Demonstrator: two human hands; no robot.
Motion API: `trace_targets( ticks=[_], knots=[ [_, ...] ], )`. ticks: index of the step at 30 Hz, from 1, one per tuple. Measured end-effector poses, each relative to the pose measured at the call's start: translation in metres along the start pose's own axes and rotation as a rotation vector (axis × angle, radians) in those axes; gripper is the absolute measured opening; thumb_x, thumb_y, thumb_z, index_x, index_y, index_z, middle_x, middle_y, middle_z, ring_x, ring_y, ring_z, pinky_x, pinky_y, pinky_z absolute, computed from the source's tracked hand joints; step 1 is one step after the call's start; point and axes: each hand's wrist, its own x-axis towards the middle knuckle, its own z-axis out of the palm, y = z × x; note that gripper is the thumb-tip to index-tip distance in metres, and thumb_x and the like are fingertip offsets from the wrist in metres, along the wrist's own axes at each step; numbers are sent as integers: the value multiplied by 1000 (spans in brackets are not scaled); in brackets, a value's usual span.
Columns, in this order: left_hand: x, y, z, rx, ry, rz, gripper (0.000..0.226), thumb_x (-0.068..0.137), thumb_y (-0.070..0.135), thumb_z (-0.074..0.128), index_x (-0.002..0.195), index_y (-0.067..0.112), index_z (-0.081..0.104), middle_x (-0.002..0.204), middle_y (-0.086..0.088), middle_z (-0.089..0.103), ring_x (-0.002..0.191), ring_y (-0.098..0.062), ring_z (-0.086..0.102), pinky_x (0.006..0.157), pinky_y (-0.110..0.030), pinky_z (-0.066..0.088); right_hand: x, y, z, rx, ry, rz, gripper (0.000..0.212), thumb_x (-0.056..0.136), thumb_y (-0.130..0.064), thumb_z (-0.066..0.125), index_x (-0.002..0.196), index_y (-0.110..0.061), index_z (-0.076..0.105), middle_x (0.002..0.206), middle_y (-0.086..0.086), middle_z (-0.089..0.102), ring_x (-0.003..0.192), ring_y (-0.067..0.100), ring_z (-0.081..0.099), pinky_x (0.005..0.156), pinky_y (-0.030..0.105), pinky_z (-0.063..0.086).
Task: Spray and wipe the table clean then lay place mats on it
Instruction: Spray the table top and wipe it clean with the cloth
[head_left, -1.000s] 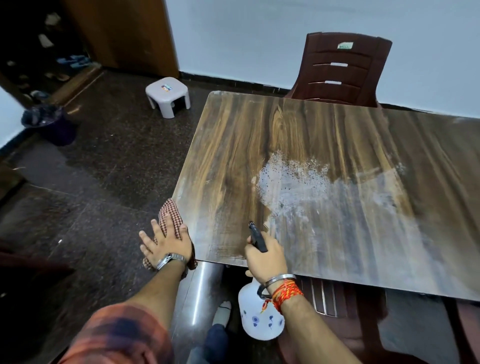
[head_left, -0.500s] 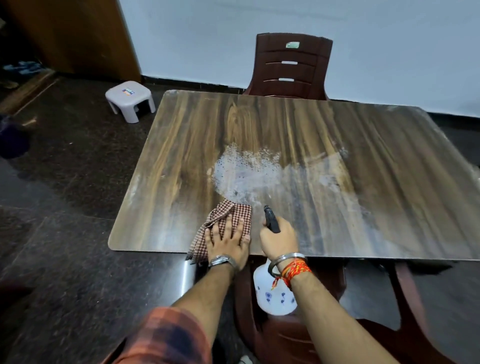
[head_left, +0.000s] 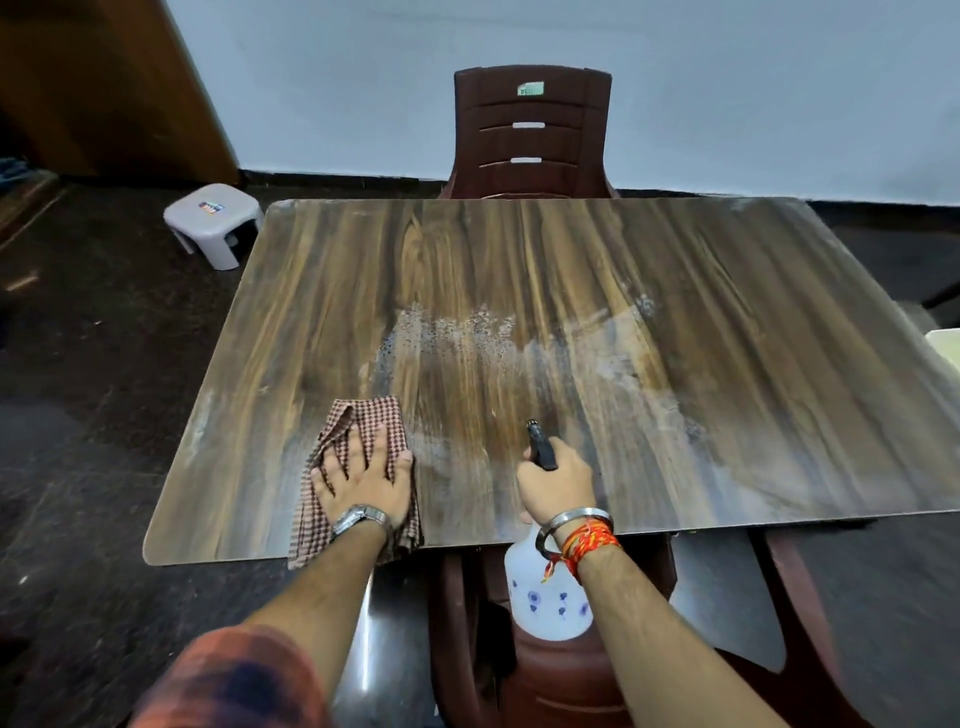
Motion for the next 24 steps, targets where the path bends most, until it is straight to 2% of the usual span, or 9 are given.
trace_targets(
  ticks=[2, 4, 6, 9, 16, 18, 20, 24],
  knots=[
    [25, 3, -8, 13, 10, -12, 65, 90, 71, 8, 150, 48, 0, 162, 10, -8, 147, -29, -5, 116, -51, -8, 8, 2, 1, 30, 22, -16, 6, 76, -11, 55, 79, -8, 59, 70, 10, 59, 64, 34, 57, 63, 43, 57],
    [52, 5, -18, 27, 18, -8, 66, 89, 71, 7, 150, 47, 2, 162, 10, -7, 147, -30, -5, 116, -52, -8, 14, 1, 0, 12, 14, -35, 6, 77, -12, 56, 81, -8, 60, 74, 14, 63, 71, 39, 62, 66, 44, 56],
    [82, 15, -27, 39, 36, 12, 67, 89, 72, 7, 151, 46, 4, 162, 9, -5, 147, -31, -2, 116, -53, -7, 25, -1, -2, 15, 6, -43, 7, 77, -13, 56, 82, -11, 60, 74, 12, 63, 70, 37, 62, 66, 43, 55],
    [125, 41, -35, 35, 75, 60, 67, 89, 70, 8, 151, 45, 7, 162, 8, -4, 147, -33, -1, 116, -54, -6, 42, -2, -2, 45, 8, -54, 12, 70, -22, 53, 78, -15, 58, 67, 5, 57, 64, 33, 58, 66, 49, 56],
    [181, 130, -34, 67, 90, 172, 65, 90, 68, 11, 151, 43, 10, 162, 8, -3, 147, -32, -5, 116, -55, -7, 72, 11, -14, 108, 45, -20, 15, 66, -27, 52, 78, -24, 60, 67, -3, 59, 72, 33, 62, 68, 52, 58],
    [174, 171, -22, 88, 71, 254, 64, 91, 66, 12, 151, 43, 9, 162, 7, -3, 148, -32, -6, 116, -55, -7, 78, 20, -25, 125, 100, 11, 15, 66, -30, 53, 77, -25, 61, 68, -3, 60, 73, 32, 62, 71, 52, 59],
    [148, 215, -4, 127, 56, 409, 62, 93, 65, 13, 151, 44, 9, 162, 8, -2, 148, -32, -6, 116, -54, -6, 77, 28, -40, 108, 154, 24, 10, 65, -30, 52, 70, -25, 59, 63, -3, 56, 68, 28, 58, 72, 46, 57],
    [67, 275, 39, 202, -29, 729, 60, 93, 63, 12, 150, 47, 9, 162, 11, -1, 148, -30, -7, 116, -55, -5, 68, 40, -74, 84, 256, 20, 6, 72, -17, 57, 74, -15, 62, 68, 7, 63, 70, 27, 58, 67, 39, 52]
  ],
)
